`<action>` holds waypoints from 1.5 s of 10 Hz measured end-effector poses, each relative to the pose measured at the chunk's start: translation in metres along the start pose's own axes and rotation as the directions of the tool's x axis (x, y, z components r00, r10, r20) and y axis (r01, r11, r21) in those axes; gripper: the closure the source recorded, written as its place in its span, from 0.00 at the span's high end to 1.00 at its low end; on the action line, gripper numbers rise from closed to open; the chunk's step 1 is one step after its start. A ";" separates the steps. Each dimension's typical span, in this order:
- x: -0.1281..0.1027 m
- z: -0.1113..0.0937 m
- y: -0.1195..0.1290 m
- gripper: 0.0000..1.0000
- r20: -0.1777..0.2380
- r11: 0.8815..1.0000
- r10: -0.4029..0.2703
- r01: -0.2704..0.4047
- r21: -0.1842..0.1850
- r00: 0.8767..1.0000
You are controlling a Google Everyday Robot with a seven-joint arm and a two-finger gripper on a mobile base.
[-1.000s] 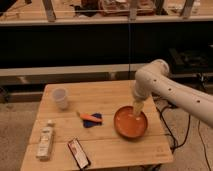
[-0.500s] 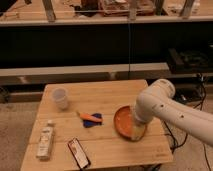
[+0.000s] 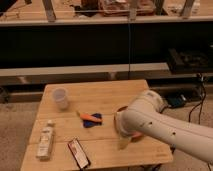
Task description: Move the arm in a circular motion
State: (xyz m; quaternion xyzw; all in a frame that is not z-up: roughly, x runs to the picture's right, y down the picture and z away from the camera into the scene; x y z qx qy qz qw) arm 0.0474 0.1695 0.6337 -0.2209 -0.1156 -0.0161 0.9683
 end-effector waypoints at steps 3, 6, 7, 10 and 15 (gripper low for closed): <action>-0.030 0.011 -0.056 0.80 0.024 0.995 -0.093 0.092 0.042 0.995; -0.046 0.024 -0.130 0.80 0.013 0.981 -0.180 0.179 0.070 0.984; -0.049 0.026 -0.157 0.80 -0.001 0.975 -0.210 0.209 0.079 0.978; -0.035 0.028 -0.225 0.80 -0.046 0.963 -0.253 0.256 0.086 0.967; 0.084 0.037 -0.239 0.80 -0.089 0.995 -0.091 0.095 0.040 0.992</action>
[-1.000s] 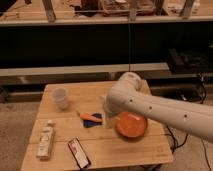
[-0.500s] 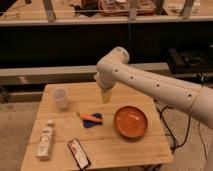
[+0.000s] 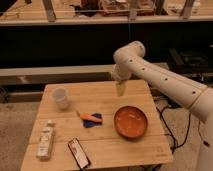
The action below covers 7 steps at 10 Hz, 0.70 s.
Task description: Move the arm in a circular motion
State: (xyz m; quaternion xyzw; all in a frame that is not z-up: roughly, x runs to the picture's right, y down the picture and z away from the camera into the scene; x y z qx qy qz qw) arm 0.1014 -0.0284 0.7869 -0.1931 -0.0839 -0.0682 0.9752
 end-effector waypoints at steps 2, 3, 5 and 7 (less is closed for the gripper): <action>0.042 0.004 0.021 0.80 -0.025 0.997 0.075 -0.076 -0.026 0.997; 0.064 0.004 0.034 0.80 -0.041 0.992 0.120 -0.121 -0.037 0.992; 0.109 0.000 0.072 0.80 -0.079 0.974 0.213 -0.218 -0.059 0.974; 0.142 -0.015 0.131 0.80 -0.108 0.951 0.294 -0.302 -0.066 0.950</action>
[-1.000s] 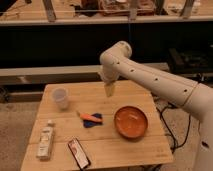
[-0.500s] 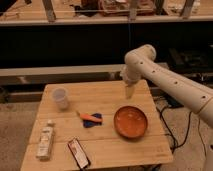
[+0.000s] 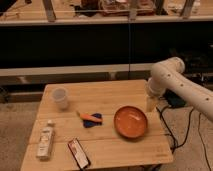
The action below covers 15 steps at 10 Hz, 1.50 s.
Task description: Move the arm in a circular motion
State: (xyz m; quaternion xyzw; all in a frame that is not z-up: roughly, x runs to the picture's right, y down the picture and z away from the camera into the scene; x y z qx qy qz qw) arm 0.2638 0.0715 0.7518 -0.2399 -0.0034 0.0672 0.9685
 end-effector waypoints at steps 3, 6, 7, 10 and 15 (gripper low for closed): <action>0.022 -0.010 0.048 0.80 0.003 1.000 0.028 -0.028 -0.003 1.000; -0.002 -0.021 0.071 0.80 0.009 1.000 -0.023 0.023 0.012 1.000; -0.024 -0.025 0.076 0.80 0.021 0.998 -0.055 0.054 0.021 0.998; -0.094 -0.031 0.085 0.80 0.062 0.990 -0.134 0.131 0.052 0.989; -0.217 -0.035 0.050 0.80 0.136 0.953 -0.284 0.264 0.149 0.949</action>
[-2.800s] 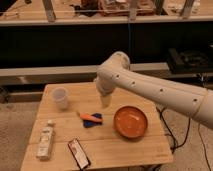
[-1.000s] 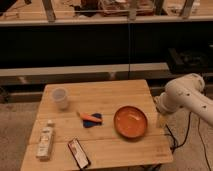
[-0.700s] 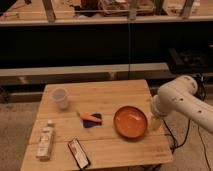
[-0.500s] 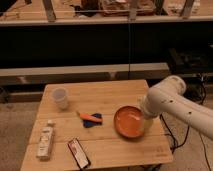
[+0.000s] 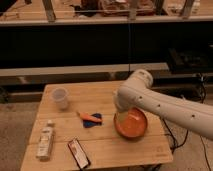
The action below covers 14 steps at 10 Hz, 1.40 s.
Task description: Move the arm in a circular motion
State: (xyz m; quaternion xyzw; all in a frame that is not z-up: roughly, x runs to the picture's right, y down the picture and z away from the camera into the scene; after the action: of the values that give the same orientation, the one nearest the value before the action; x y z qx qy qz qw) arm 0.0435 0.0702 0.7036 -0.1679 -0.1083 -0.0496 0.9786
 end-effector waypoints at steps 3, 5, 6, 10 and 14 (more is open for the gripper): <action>-0.015 0.016 -0.078 0.80 0.081 0.994 -0.074 0.067 0.082 0.994; 0.001 0.030 -0.123 0.80 0.084 0.992 -0.080 0.071 0.108 0.993; 0.014 0.035 -0.134 0.80 0.075 0.992 -0.070 0.062 0.107 0.995; 0.108 0.047 -0.126 0.80 -0.002 0.998 0.054 -0.054 0.043 0.999; 0.184 0.039 -0.035 0.80 -0.064 0.976 0.214 -0.216 -0.029 0.975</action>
State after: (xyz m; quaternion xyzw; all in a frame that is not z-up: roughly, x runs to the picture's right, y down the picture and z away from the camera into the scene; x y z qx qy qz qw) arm 0.2102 0.0390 0.7928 -0.1945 -0.0591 0.0496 0.9779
